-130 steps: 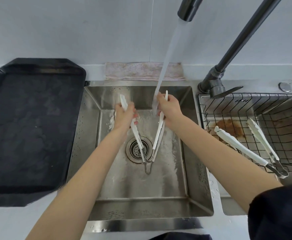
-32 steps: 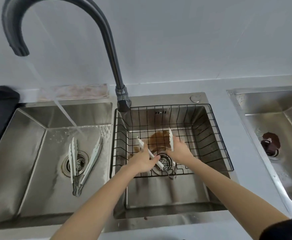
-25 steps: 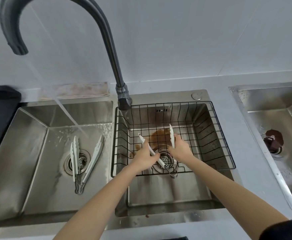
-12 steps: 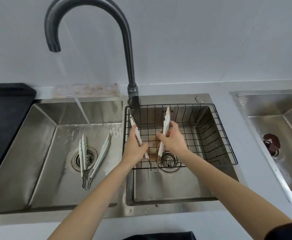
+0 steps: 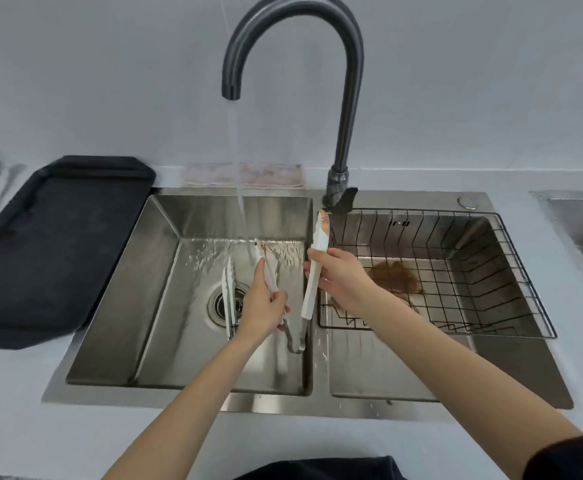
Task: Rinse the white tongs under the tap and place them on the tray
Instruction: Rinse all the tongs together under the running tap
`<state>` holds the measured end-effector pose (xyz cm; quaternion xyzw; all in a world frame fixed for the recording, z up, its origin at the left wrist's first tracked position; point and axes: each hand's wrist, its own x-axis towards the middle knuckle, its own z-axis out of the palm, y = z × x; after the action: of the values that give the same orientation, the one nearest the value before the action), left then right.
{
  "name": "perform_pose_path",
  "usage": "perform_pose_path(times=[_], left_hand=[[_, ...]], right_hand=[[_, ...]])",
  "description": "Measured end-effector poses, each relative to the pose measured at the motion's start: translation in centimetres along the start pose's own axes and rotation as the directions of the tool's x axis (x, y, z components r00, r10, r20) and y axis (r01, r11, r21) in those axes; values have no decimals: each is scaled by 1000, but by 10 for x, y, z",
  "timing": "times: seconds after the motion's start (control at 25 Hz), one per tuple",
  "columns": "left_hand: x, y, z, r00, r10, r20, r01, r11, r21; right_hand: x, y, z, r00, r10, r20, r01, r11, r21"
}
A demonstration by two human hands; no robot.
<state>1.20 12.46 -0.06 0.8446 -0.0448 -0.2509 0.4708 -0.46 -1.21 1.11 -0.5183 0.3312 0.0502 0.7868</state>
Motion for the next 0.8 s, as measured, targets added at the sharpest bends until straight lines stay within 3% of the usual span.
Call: perform_pose_path(times=[0.12, 0.36, 0.64, 0.8], left_hand=[[4, -12, -23, 1000, -4, 1, 4, 1000, 19], [28, -42, -63, 999, -39, 21, 38, 997, 64], [62, -53, -99, 991, -71, 116, 67, 997, 36], [84, -58, -109, 991, -86, 99, 90, 995, -31]], right_hand=[[7, 2, 27, 996, 50, 75, -66, 971, 228], [31, 18, 78, 988, 101, 118, -143, 890, 432], [78, 21, 127, 981, 191, 44, -189, 862, 470], [99, 18, 142, 982, 188, 8, -168, 858, 486]])
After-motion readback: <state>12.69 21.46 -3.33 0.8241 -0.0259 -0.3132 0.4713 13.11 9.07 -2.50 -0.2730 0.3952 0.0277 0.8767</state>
